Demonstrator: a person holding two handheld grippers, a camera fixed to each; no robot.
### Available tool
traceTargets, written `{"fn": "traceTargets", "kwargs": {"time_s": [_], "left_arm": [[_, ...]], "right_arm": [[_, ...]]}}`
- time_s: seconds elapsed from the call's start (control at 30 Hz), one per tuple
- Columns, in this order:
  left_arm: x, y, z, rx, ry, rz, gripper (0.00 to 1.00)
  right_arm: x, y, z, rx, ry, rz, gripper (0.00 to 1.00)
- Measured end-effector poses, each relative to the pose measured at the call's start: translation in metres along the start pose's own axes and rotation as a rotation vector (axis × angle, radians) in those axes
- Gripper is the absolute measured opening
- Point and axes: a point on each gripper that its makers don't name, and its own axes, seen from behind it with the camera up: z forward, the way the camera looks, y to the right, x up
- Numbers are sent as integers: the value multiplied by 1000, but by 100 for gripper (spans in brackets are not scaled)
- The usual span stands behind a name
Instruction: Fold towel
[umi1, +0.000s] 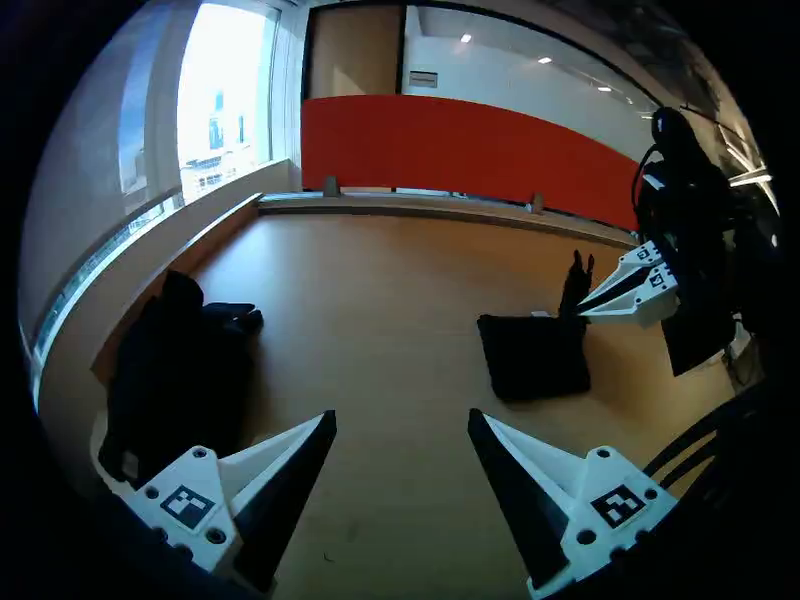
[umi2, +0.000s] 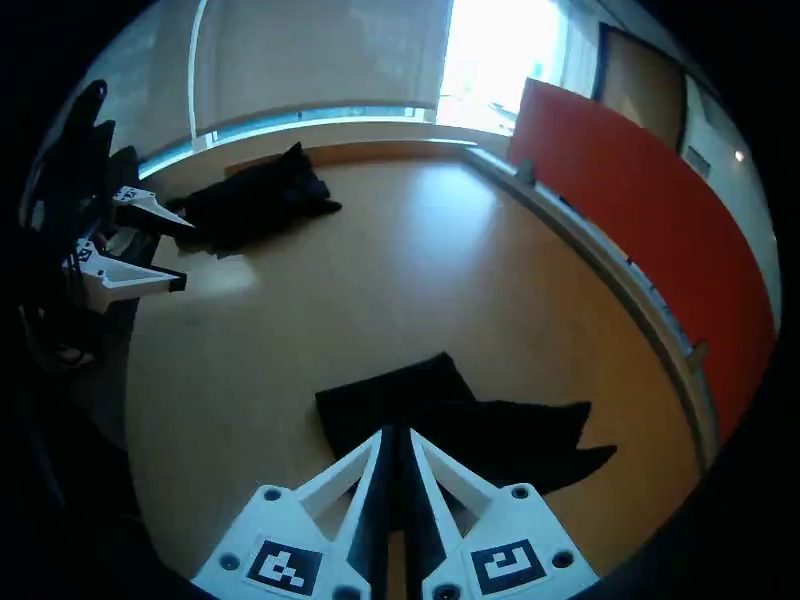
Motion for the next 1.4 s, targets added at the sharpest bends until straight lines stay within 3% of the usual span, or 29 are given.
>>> {"fn": "traceTargets", "kwargs": {"time_s": [0.33, 0.63, 0.67, 0.8, 0.87, 0.93, 1.4], "left_arm": [[-9, -16, -14, 44, 1, -47, 98], [-12, -16, -15, 45, 0, -54, 98], [-12, -15, -15, 44, 0, -53, 98], [-11, -12, -14, 40, 1, -46, 98], [-10, -11, -13, 37, 2, -44, 98], [-10, -9, -13, 34, 2, -44, 98], [-10, -6, -10, 30, 0, -42, 98]], "right_arm": [[-14, -34, 51, 82, -75, -5, 5], [-15, -32, 55, 73, -79, 19, 6], [-15, -31, 55, 68, -77, 20, 8], [-15, -28, 52, 57, -74, 34, 32], [-16, -27, 50, 59, -73, 47, 55], [-17, -26, 48, 55, -71, 58, 68], [-41, -17, 33, 19, -85, 96, 69]]}}
